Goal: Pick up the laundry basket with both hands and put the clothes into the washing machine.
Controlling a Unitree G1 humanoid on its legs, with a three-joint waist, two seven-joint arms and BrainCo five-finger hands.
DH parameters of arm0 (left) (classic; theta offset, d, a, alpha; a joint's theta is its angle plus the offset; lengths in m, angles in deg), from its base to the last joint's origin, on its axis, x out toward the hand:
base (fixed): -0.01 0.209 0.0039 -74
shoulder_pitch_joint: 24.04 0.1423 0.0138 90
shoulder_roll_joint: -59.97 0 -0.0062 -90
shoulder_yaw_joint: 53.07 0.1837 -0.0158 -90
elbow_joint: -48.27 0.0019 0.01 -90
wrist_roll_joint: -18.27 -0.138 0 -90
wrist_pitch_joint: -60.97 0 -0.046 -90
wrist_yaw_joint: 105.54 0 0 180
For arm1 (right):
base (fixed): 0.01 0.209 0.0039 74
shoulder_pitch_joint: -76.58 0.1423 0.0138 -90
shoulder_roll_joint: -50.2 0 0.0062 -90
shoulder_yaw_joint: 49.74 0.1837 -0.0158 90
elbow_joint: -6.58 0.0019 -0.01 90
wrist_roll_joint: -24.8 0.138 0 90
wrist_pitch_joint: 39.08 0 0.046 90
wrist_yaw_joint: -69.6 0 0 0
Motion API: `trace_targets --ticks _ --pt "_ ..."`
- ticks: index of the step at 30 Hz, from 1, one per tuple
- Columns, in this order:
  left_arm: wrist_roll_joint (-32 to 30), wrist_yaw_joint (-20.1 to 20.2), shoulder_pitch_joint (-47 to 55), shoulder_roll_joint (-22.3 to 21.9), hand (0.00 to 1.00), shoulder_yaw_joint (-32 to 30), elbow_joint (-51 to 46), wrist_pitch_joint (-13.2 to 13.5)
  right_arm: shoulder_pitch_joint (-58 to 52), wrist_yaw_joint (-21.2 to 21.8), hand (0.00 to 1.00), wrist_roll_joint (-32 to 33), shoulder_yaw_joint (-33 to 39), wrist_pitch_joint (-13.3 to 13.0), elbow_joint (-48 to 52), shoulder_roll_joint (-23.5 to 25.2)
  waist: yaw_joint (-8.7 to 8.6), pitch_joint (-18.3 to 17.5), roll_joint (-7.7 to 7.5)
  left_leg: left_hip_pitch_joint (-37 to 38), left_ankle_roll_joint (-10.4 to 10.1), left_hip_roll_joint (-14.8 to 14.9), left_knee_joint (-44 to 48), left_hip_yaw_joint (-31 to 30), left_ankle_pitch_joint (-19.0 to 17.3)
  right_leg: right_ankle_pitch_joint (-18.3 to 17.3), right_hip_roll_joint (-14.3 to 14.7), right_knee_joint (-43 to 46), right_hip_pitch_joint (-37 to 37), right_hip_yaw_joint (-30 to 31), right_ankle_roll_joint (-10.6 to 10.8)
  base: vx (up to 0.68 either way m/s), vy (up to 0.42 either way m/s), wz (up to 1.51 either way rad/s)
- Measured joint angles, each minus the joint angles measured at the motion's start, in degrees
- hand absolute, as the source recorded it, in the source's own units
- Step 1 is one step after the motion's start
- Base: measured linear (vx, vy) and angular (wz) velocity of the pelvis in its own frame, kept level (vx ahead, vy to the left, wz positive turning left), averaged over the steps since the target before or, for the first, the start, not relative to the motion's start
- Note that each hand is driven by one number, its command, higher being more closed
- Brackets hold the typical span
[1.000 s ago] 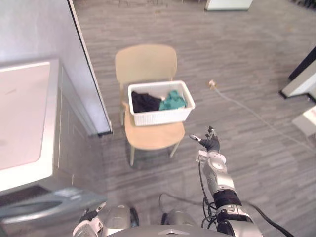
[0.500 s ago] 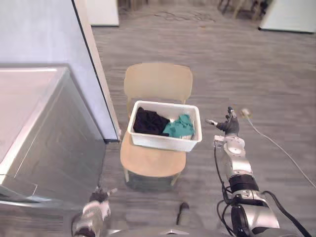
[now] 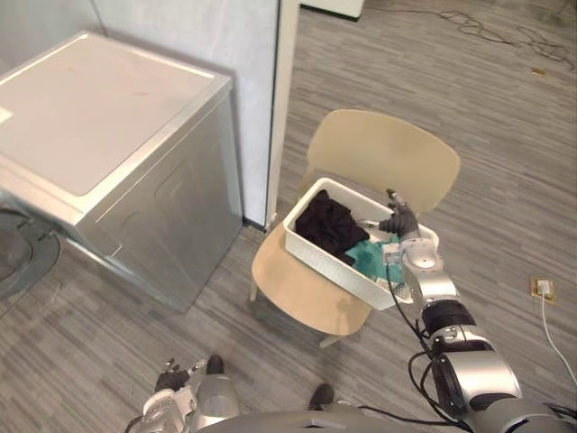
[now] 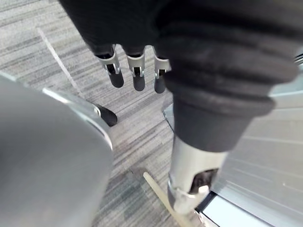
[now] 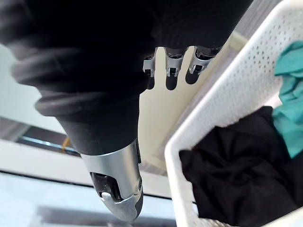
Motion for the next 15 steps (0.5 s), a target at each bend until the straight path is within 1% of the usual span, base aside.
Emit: trace_targets --ticks 1,2,3,4,6,8,9,11,12,15 --pt "-0.1 0.0 0.0 0.6 0.00 -0.1 -0.4 0.0 2.5 0.0 0.00 -0.6 -0.5 0.1 -2.1 -0.2 0.08 1.2 0.09 -1.6 0.5 -0.7 0.8 -1.0 -0.1 0.3 -0.6 -0.2 -0.6 -0.5 0.3 -0.07 0.126 0.29" --pt "-0.1 0.0 0.1 0.7 0.00 -0.3 -1.1 0.1 7.0 0.1 0.00 -2.5 -2.5 0.1 -4.9 -1.0 0.59 2.8 0.19 -3.3 0.9 -1.2 1.3 -1.1 0.1 0.9 -1.1 0.0 -2.1 -0.4 0.5 -0.09 0.123 0.20" --pt "0.0 -0.1 0.1 0.7 0.00 -0.3 -1.5 0.1 9.3 0.4 0.00 -3.2 -3.4 0.1 -6.1 -1.5 0.70 3.7 0.36 -4.3 1.1 -1.4 1.7 -1.2 0.2 1.3 -1.2 -0.1 -2.9 -0.4 0.4 -0.12 0.116 0.03" --pt "0.1 -0.1 -0.3 0.7 0.00 -0.2 -1.9 0.2 12.9 0.8 0.00 -4.6 -4.7 0.1 -7.9 -2.6 1.24 5.0 0.55 -5.8 1.4 -1.5 1.9 -1.3 0.6 1.8 -1.4 -0.1 -4.3 -0.4 0.2 -0.12 0.100 0.06" --pt "1.2 -0.1 -2.3 0.7 0.00 -0.1 -2.3 0.5 22.0 1.4 0.00 -8.8 -7.3 0.2 -13.0 -5.8 2.68 8.8 1.03 -8.7 1.7 -1.9 1.5 -1.4 2.4 3.1 -1.6 -0.1 -7.3 -0.6 0.0 -0.13 0.080 0.07" --pt "2.2 -0.1 -3.0 0.6 0.00 0.4 -3.4 0.7 26.0 1.8 0.00 -11.8 -8.0 0.6 -15.0 -7.3 3.39 10.3 1.04 -10.3 1.8 -1.9 1.2 -1.3 3.1 3.6 -1.7 0.0 -9.2 -0.5 -0.2 -0.08 0.031 0.02" --pt "2.4 -0.1 -3.5 0.6 0.00 1.4 -4.6 1.0 28.6 1.9 0.00 -13.3 -8.7 1.1 -16.4 -8.5 3.40 11.5 1.07 -11.2 1.9 -2.2 0.5 -1.4 3.9 3.7 -2.0 0.3 -10.4 -0.7 -0.3 -0.07 0.028 0.08" --pt "3.0 -0.1 -4.9 0.6 0.00 2.6 -6.1 1.2 30.4 1.9 0.00 -13.4 -8.8 1.6 -16.9 -10.2 3.41 12.2 1.03 -12.8 2.1 -2.5 -0.8 -1.4 5.2 4.1 -2.3 0.4 -12.4 -1.0 -0.4 -0.05 0.018 0.11" --pt "4.0 -0.1 -6.3 0.3 0.00 3.8 -6.9 1.9 31.0 1.9 0.00 -13.4 -9.3 1.7 -17.0 -11.2 3.32 13.0 1.08 -13.4 2.1 -2.7 -1.9 -1.5 6.0 4.4 -2.5 0.4 -13.3 -1.4 -0.4 -0.01 -0.002 0.08" --pt "6.4 -0.1 -7.3 -0.3 0.00 6.8 -11.1 2.7 33.0 1.9 0.00 -13.3 -11.5 2.6 -19.3 -12.5 3.00 14.4 1.23 -13.6 2.2 -3.0 -2.9 -1.6 6.8 4.4 -2.9 0.6 -14.0 -1.8 -0.4 -0.01 -0.004 0.06"
